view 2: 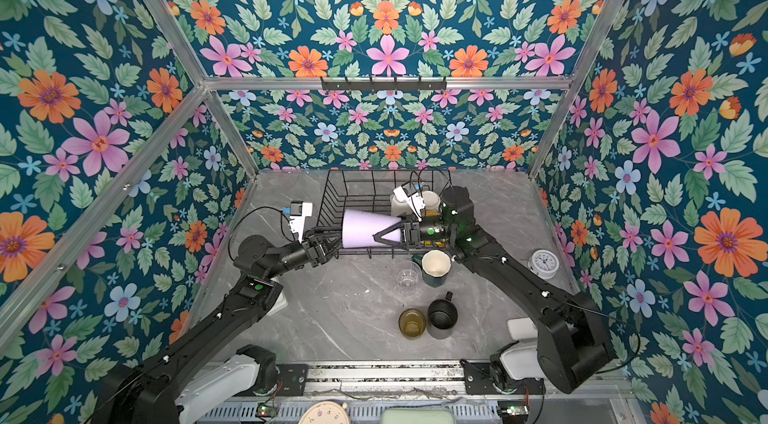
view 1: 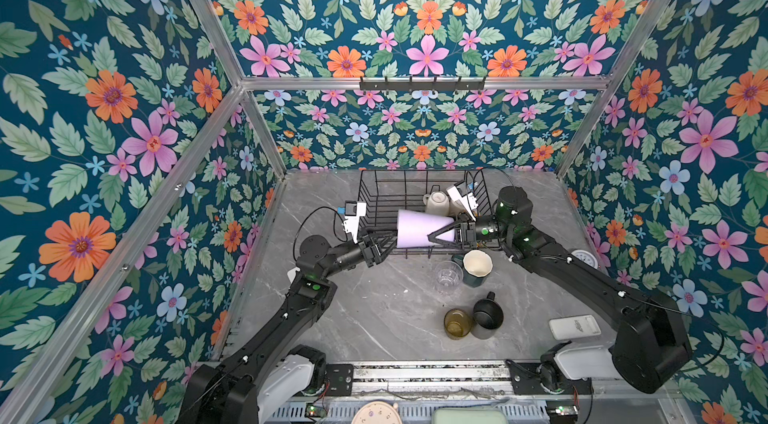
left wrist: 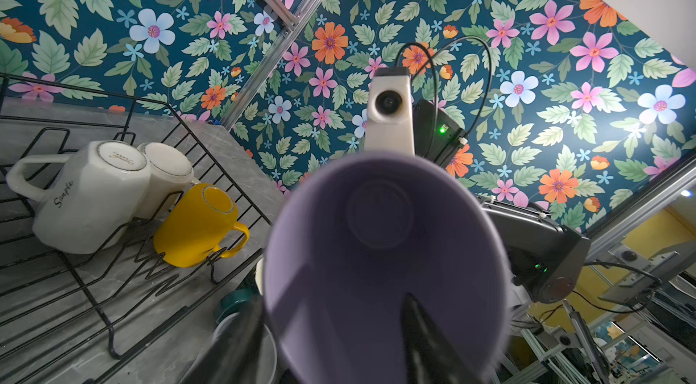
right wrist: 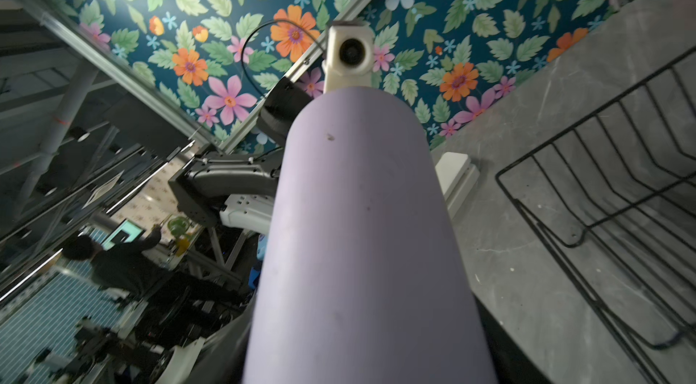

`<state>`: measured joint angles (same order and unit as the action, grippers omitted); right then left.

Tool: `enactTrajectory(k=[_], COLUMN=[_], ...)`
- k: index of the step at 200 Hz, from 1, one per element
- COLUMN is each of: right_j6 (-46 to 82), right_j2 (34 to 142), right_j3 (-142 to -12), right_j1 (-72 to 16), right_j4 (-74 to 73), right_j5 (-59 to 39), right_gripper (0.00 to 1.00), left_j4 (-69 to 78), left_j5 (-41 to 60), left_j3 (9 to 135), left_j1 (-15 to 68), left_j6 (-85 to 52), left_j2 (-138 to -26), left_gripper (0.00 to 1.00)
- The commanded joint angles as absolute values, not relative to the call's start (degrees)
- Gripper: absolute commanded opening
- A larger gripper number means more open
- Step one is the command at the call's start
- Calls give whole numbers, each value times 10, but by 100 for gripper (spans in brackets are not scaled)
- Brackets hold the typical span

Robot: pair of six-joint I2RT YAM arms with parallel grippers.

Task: Load the cups into the dish rack
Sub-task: 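Grasp the held lilac cup's body with the right gripper above the rack, then open the left gripper and withdraw it while the right gripper holds the cup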

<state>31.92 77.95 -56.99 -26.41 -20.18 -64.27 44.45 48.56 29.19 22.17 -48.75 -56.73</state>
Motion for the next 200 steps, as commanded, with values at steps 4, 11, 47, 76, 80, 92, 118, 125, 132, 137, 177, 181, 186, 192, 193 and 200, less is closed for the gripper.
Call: enactTrajectory(k=[4,11,47,76,80,92,118,125,132,137,177,181,186,192,193,200], right_j6=[312,298,197,147,141,121,93,86,78,72,24,19,14,9,8,4], right_j2=[761,753,707,691,689,685,696,704,713,719,804,812,821,831,833,844], right_j3=[-588,-594,-638,-702,-709,-723,-754,-763,-771,-777,-858,-865,-873,-880,-881,-889], right_j1=[-246,-244,-243,-243,-244,-245,-250,-253,-256,-261,-310,-315,-320,-324,-325,-328], right_j4=[-136,-107,73,228,243,273,338,354,370,381,481,487,493,498,499,504], right_j5=[-590,-582,-500,-362,-352,-315,-229,-213,-192,-175,-61,-52,-39,-24,-22,-8], right_gripper=[0,0,0,0,0,0,0,0,0,0,0,0,0,0,0,0], left_j4=[428,413,323,254,243,211,174,175,177,178,169,169,172,175,176,175], left_j5=[479,468,384,275,257,192,101,94,90,88,78,79,81,85,86,89], left_j3=[292,292,296,304,304,305,292,286,280,276,270,270,268,269,269,271], left_j1=[221,221,218,216,215,216,215,216,215,216,216,215,215,216,216,216], left_j6=[-457,-447,-402,-379,-377,-369,-370,-373,-375,-374,-377,-377,-377,-376,-376,-374], left_j2=[-554,-548,-518,-484,-478,-461,-423,-414,-405,-400,-381,-381,-382,-384,-384,-386], left_gripper=[90,92,100,100,100,100,100,100,100,100,100,100,100,100,100,100])
